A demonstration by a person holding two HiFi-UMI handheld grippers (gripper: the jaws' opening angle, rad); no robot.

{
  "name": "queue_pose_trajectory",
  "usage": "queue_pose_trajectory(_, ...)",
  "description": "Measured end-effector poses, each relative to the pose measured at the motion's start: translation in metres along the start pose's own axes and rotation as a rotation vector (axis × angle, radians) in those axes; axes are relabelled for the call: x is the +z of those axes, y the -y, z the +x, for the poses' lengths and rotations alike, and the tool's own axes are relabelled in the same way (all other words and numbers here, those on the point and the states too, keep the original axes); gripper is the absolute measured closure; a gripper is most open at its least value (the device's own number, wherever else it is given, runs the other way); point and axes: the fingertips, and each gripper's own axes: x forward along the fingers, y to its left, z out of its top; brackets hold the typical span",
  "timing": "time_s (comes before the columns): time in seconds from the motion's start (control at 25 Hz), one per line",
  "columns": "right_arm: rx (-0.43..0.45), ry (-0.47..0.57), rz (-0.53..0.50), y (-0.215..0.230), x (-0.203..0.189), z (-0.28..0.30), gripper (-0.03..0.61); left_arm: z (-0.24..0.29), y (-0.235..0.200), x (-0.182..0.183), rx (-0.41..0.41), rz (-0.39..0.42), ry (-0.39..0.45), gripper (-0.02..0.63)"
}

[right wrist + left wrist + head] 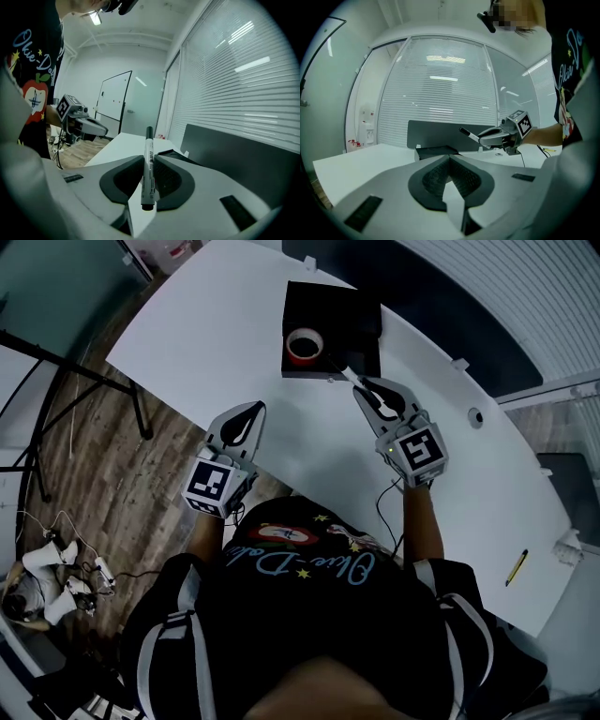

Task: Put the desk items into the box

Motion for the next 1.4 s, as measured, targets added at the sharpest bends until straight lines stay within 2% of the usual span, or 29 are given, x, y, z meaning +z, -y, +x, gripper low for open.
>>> queue_pose_trajectory(0.16, 0.028, -0.002, -0.005, 0.009, -0.007, 0.005, 0.509, 0.001, 0.0, -0.003, 0.018, 0.013, -0.027, 0.617)
queue_pose_trajectory(0.36, 0.066, -0.025, -0.018, 0.011, -0.011, 0.02, 0.509, 0.002, -0.01, -0.012, 0.03, -0.01, -0.059, 0.617)
queue_pose_trajectory(0.76, 0.128, -0.097, -0.06, 0.013, -0.021, 0.061, 0.509, 0.042, -0.029, 0.006, -0.059, 0.011, -0.043, 0.617)
queue_pose_trajectory(1.04, 0.181, -0.184, -0.112, 0.006, -0.045, 0.088, 0.509, 0.046, -0.045, 0.004, -0.059, 0.007, -0.056, 0.617)
queue_pose_trajectory(1.4, 0.307, -0.305, -0.288, -0.002, -0.078, 0.112, 0.509, 0.047, -0.059, -0.004, -0.028, -0.016, -0.076, 0.617)
